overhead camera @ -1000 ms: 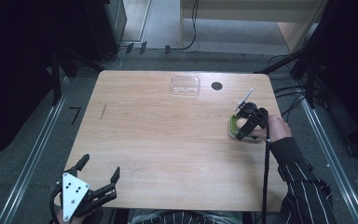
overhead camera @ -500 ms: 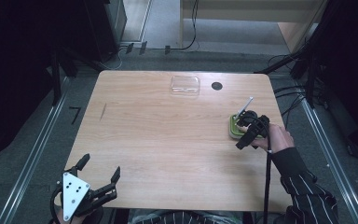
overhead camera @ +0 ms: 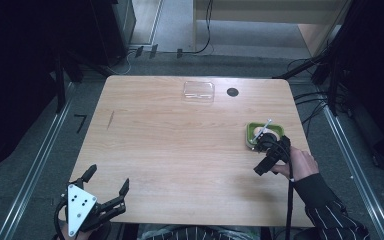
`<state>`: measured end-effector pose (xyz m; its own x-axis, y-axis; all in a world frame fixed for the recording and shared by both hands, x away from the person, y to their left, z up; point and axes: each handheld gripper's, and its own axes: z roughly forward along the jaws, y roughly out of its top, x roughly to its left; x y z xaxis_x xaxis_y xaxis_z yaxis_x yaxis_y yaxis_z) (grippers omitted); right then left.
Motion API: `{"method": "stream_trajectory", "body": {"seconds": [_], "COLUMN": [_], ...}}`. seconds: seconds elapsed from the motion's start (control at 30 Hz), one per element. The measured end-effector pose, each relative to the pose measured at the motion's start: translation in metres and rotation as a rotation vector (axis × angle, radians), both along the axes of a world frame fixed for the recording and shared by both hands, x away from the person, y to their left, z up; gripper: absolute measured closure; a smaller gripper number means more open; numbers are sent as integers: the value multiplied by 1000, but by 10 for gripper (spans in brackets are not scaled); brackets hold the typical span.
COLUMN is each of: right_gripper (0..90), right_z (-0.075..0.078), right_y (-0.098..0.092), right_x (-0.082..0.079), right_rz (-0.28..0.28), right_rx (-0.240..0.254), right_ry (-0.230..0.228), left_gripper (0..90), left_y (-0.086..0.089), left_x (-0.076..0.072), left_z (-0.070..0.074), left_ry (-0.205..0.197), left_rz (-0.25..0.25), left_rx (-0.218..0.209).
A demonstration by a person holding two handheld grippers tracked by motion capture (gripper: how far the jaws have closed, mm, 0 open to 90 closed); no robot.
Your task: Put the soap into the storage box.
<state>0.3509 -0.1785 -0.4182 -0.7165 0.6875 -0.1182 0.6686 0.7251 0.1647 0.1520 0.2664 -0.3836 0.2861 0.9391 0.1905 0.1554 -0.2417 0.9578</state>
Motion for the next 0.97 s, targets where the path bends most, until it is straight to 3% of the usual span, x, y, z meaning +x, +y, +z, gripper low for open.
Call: {"method": "stream_trajectory", "body": {"seconds": [0.37,0.7,0.97], "right_gripper": [43,44,45], "right_z": [-16,-29,-38], "right_y": [-5,-10,-8], "right_x": [-27,-44,-46], "right_rz": [-63,-47,-34], "right_rx": [-46,-51,-79], "right_ry": [9,48,78], "left_gripper": [96,96,96], "left_y": [0,-1,-3], "left_x": [0,1,2], "left_z": [0,0,0], "left_ry": [-1,-2,1], "left_rz": [-1,-4,-9], "left_rx": [0,-1,5]}}
